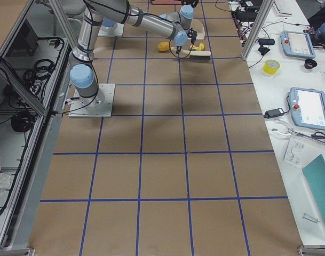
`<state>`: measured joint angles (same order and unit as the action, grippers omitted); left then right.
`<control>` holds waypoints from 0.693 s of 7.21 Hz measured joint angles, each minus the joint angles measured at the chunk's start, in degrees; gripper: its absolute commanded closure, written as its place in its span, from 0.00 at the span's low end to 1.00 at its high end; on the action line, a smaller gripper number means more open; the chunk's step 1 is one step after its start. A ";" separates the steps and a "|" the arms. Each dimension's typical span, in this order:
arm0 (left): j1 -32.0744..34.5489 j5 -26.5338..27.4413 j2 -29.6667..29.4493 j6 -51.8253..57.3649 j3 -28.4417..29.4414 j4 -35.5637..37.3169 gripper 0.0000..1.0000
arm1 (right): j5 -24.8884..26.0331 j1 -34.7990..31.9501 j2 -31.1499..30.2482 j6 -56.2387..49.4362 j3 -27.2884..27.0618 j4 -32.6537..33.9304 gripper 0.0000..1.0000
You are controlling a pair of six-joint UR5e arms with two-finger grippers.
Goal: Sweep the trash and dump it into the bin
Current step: 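Carry the brush with the right gripper toward the sponge and curled toy, then sweep the sponge and curled toy into the dustpan with the right gripper's brush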
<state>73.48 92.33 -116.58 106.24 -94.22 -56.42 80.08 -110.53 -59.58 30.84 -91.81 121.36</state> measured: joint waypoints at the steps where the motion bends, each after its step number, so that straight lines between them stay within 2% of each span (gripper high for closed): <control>1: 0.00 -0.13 -0.03 0.00 0.00 0.00 1.00 | -0.01 -1.45 0.58 2.63 0.99 -0.03 1.00; 5: 0.00 -0.47 -0.22 -0.06 0.07 0.00 1.00 | -0.07 -8.53 7.25 13.27 10.45 -0.15 1.00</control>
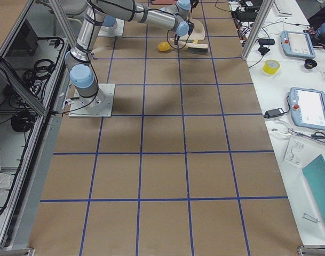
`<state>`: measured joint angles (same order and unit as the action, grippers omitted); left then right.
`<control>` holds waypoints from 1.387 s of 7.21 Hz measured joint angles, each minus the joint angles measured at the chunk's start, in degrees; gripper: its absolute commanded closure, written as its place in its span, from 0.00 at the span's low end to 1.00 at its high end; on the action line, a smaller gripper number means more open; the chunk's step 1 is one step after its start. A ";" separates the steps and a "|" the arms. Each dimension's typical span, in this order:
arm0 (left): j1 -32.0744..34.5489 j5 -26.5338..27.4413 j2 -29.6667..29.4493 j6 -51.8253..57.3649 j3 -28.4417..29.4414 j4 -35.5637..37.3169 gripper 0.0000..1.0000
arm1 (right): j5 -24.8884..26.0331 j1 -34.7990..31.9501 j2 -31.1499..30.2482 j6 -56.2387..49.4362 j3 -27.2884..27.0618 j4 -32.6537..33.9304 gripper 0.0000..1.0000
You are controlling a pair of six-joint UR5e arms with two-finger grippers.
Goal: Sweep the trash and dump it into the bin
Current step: 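Sweep the sponge and curled toy into the dustpan with the right gripper's brush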
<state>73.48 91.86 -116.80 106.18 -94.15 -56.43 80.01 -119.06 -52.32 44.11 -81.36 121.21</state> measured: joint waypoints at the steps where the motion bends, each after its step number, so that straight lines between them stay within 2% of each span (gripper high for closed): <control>1: 0.00 -0.01 -0.04 -0.05 0.01 0.00 1.00 | -0.05 -1.64 1.30 1.93 2.04 0.00 1.00; 6: -0.03 -0.02 0.09 -0.10 -0.01 0.00 1.00 | -3.77 -7.99 3.84 11.30 10.01 -0.72 1.00; 10: -0.09 -0.28 0.39 0.04 -0.22 -0.11 1.00 | -2.43 -7.05 -1.91 11.41 10.71 -12.51 1.00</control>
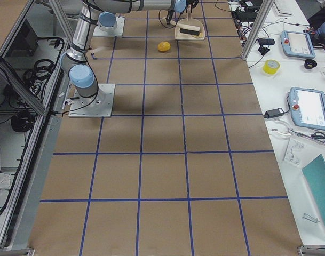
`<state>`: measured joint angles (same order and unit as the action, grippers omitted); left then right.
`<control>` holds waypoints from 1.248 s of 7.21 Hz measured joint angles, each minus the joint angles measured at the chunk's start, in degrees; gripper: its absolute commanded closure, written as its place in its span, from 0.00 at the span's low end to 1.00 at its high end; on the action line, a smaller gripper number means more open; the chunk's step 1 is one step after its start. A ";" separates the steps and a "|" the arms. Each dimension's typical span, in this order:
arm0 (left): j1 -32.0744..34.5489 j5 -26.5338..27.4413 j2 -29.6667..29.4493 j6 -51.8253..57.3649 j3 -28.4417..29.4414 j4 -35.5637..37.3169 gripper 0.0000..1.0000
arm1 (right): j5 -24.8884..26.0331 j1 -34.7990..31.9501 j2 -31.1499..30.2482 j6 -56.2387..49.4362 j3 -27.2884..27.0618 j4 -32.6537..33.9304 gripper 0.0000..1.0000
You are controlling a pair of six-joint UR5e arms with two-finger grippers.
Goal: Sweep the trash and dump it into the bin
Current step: 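Sweep the sponge and curled toy into the dustpan with the right gripper's brush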
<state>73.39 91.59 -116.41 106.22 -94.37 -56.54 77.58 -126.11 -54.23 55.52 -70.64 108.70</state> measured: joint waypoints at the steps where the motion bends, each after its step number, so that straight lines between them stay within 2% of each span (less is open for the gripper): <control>1: 0.00 -0.06 0.08 0.05 -0.06 -0.04 1.00 | -0.12 0.42 -0.89 0.32 0.03 -1.44 1.00; 3: 0.00 -0.09 0.12 0.06 -0.25 -0.06 1.00 | -0.99 0.47 -1.22 1.57 0.32 -1.17 1.00; 5: 0.00 -0.11 0.12 0.14 -0.35 -0.07 1.00 | 0.03 0.01 -0.08 -3.39 -0.01 0.91 1.00; 9: -0.01 -0.18 0.13 0.40 -0.45 -0.12 1.00 | 1.35 -1.01 5.27 -9.42 -0.22 8.44 1.00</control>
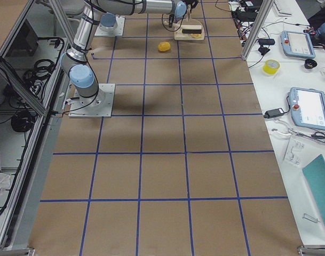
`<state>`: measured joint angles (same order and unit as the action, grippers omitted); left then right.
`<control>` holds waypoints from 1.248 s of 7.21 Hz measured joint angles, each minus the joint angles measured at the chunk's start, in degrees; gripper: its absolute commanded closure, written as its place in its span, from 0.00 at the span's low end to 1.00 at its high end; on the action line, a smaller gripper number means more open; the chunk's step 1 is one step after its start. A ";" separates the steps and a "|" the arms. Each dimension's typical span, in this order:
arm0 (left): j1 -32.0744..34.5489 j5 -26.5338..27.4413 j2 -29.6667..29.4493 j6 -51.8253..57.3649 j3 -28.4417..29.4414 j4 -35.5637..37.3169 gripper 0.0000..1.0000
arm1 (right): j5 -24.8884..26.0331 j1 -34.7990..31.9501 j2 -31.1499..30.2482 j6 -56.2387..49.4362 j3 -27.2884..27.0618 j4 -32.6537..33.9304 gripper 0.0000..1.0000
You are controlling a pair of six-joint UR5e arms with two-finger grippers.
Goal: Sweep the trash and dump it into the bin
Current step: 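Sweep the sponge and curled toy into the dustpan with the right gripper's brush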
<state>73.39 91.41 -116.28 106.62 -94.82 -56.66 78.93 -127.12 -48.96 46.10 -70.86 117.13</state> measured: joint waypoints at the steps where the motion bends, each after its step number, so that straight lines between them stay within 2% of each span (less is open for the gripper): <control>1: 0.00 0.00 0.00 0.07 -0.01 -0.02 1.00 | 1.25 -0.03 1.08 -1.73 -0.04 0.66 1.00; 6: -0.07 -0.04 -0.02 0.26 -0.10 -0.03 1.00 | 13.62 0.83 1.50 -13.26 -0.13 0.53 1.00; 7: -0.08 -0.02 -0.05 0.26 -0.10 -0.03 1.00 | 14.56 0.87 1.06 -13.53 -0.14 0.34 1.00; 9: -0.09 -0.02 -0.08 0.26 -0.10 -0.03 1.00 | 10.65 0.43 -0.43 -9.08 0.09 0.20 1.00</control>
<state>73.30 91.39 -116.36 106.88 -94.92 -56.69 89.58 -126.69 -49.38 37.02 -70.77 117.34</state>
